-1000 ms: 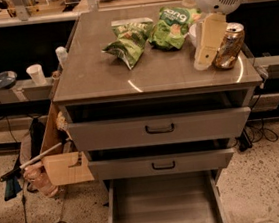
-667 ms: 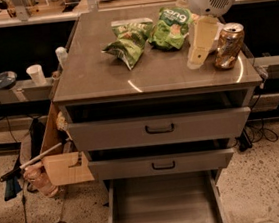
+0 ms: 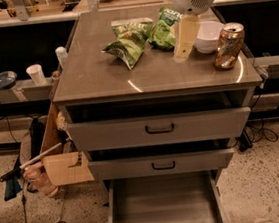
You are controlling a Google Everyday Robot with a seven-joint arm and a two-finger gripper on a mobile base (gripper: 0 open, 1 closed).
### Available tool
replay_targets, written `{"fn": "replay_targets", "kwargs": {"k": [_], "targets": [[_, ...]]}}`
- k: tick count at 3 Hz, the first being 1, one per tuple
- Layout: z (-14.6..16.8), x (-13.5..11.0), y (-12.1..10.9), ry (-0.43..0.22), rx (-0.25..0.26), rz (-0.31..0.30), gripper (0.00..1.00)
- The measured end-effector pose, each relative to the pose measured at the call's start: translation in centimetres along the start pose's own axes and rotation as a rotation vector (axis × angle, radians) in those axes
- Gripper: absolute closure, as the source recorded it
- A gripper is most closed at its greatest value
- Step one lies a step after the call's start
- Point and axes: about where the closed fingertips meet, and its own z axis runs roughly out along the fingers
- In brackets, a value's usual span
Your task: Place green jalapeno chip bag into bottom drawer
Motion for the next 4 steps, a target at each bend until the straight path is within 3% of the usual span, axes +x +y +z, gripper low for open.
{"fn": "replay_targets", "kwargs": {"k": [2,4], "targets": [[3.2,-0.7,-4.3,0.004,0.007,-0.036,0.0],[6.7,-2.7,-6.9,-0.05,-0.062,-0.091,0.0]]}}
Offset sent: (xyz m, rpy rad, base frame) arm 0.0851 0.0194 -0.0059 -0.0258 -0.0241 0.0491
